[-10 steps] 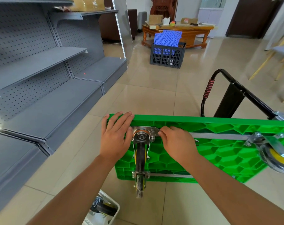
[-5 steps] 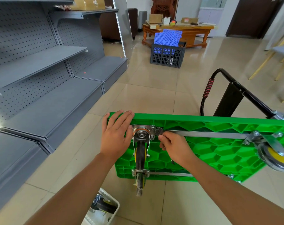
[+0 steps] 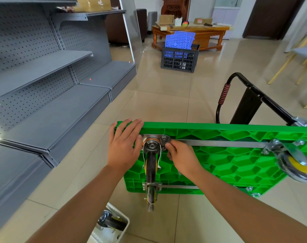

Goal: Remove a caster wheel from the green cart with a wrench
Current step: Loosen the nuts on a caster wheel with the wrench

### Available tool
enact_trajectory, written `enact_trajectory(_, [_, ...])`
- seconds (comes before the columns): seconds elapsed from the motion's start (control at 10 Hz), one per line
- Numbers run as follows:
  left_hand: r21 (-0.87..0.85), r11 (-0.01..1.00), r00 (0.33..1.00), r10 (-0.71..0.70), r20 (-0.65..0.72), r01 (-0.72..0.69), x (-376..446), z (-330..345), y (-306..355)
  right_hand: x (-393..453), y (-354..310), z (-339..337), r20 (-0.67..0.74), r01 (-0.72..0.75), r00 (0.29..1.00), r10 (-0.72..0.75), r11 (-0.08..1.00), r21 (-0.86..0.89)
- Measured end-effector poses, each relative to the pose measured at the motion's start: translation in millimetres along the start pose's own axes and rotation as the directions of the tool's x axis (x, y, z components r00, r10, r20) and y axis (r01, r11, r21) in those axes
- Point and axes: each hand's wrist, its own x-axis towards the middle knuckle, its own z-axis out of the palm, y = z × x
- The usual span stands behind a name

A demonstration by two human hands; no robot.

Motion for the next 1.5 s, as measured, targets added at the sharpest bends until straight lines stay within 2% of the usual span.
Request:
enact_trajectory(0.1, [-0.002,1.0,1.0,0.004,0.007,-0.004,-1,0,0,-1,-1,-11,-0.056,0.123,0.986,-0.157,0.915,-0.384])
enact_trajectory(0.2, [0.001,1.0,1.0,0.009,-0.002,-0.009,0,0,-1,2,-8,-27,-0.065,0.191,0.954,-0.293,0.76,-0.621])
enact_trajectory(0.3, [-0.002,1.0,1.0,0.022,-0.021,-0.022,-2,0,-1,0,-11,-35,-0.01,0.194,0.965,-0.263,0.733,-0.652])
enact_trajectory(0.4, [0.006,1.0,1.0,0.017,-0.018,-0.017,0,2,-1,2,-2,-40,0.001,0.179,0.979,-0.206,0.846,-0.502])
enact_trajectory(0.5, [0.009,1.0,1.0,0.016,-0.019,-0.015,-2,2,-1,-2,7,-38,-0.009,0.137,0.989,-0.146,0.951,-0.276])
enact_trajectory(0.6, [0.01,1.0,1.0,0.021,-0.011,-0.021,-1,1,-2,-4,10,-29,0.034,0.084,0.996,-0.08,0.987,-0.135])
enact_trajectory(0.7, [0.014,1.0,1.0,0.011,-0.005,-0.011,-2,1,-1,-5,7,-22,0.075,0.021,0.997,-0.022,1.0,0.005])
enact_trajectory(0.8, [0.016,1.0,1.0,0.015,-0.002,-0.015,-2,0,-1,-9,4,-16,0.121,0.0,0.993,-0.009,0.997,0.072])
enact_trajectory(1.1, [0.013,1.0,1.0,0.004,0.014,-0.005,-1,-1,0,-4,-2,6,0.068,-0.142,0.989,0.13,0.964,0.225])
enact_trajectory(1.2, [0.007,1.0,1.0,0.001,0.02,-0.001,-2,-2,0,-3,-3,8,0.057,-0.145,0.989,0.136,0.964,0.222])
enact_trajectory(1.3, [0.011,1.0,1.0,0.01,0.02,-0.01,-1,-1,-1,0,1,6,0.038,-0.074,0.997,0.069,0.988,0.138])
enact_trajectory(1.4, [0.011,1.0,1.0,0.016,0.004,-0.016,-1,1,-2,1,7,0,-0.041,0.077,0.996,-0.085,0.983,-0.168])
enact_trajectory(1.5, [0.005,1.0,0.999,0.028,-0.028,-0.028,-2,3,-3,1,7,-10,-0.101,0.181,0.965,-0.241,0.894,-0.411])
